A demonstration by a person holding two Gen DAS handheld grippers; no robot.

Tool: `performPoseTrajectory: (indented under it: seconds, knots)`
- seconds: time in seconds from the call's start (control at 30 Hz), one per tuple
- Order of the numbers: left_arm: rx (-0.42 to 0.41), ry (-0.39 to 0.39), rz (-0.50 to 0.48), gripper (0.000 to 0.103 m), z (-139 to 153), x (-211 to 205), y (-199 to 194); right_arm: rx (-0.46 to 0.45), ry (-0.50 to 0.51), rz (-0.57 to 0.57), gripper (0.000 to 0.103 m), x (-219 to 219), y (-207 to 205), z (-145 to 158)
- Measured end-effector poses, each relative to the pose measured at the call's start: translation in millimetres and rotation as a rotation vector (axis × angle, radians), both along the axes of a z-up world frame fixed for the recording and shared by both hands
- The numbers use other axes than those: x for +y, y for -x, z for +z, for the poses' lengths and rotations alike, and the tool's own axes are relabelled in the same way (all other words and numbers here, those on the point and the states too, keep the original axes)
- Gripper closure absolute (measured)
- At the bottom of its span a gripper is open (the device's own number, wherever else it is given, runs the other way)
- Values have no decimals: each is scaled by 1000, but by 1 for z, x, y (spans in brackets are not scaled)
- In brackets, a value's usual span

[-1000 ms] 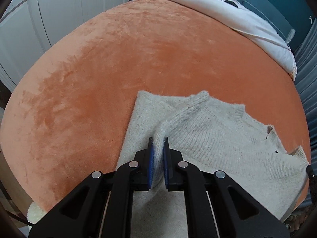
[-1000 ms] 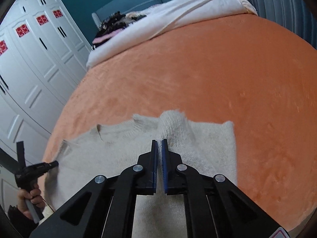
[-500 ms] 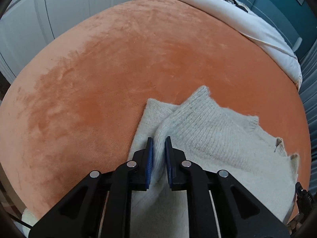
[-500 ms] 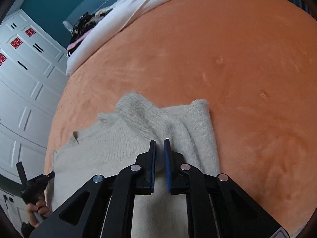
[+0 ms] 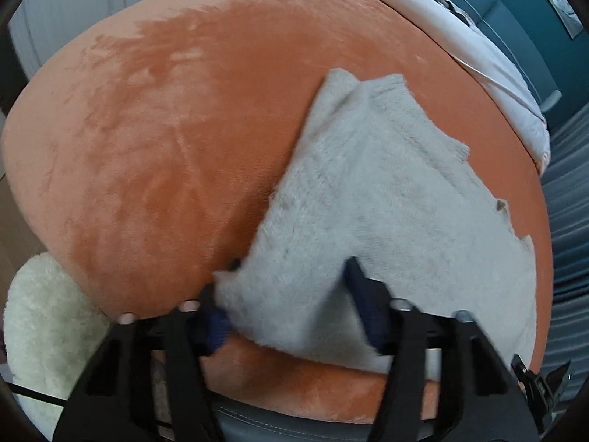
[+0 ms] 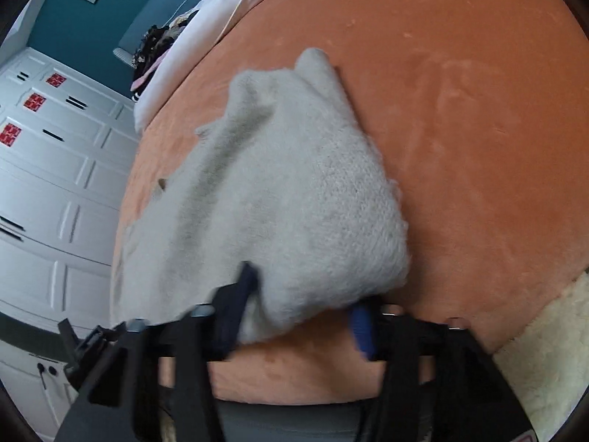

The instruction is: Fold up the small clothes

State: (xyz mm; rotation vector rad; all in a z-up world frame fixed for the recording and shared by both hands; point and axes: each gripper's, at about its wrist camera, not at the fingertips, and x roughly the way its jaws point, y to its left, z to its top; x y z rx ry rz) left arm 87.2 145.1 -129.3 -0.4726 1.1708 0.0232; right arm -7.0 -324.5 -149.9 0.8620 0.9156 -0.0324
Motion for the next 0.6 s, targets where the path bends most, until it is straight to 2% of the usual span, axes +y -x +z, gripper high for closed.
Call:
performPoseTrajectory:
  seconds: [0.03,0.07,0.13,0.2,0.23,0.27,0.33,0.37,0.4,0.43,0.47,0.5,0.57,0.6]
  knots:
    - [3,13,-3,80,9,0,1,-54,-6,-7,86,-1,1,14]
    - [-13,19,-3,85,19,1,4,-107,0,-7,87,-2,5,35]
    - [-47,8,-32,89,47,6,19,-152,39,-5,93,-3,18,65]
    - [-44,-7,-58,89,57,9,34,-132,76,8,93,-5,35,69]
    - [-21,-33,-62,89,51,9,42,-94,96,12,93,-6,40,62]
    - [9,-58,-69,89,39,8,48,-16,113,24,93,-7,41,43]
    - [82,-76,-67,87,-1,7,56,149,98,48,91,-5,40,-5]
    - [94,-84,-64,84,-15,6,58,217,81,45,90,-3,43,-23]
    - [64,-93,-53,83,-14,5,61,222,73,36,89,-2,46,-25]
    - [42,-101,-50,79,-5,3,64,192,91,21,81,0,49,-15]
    - [22,-98,-50,76,5,3,66,158,161,-6,79,1,53,4]
    - [-3,-94,-47,74,18,5,67,141,220,-14,70,0,55,18]
    - [-92,-111,-38,54,46,7,65,80,371,-12,57,2,49,47]
    - [-143,-126,-29,48,61,8,61,50,423,-9,44,1,42,58]
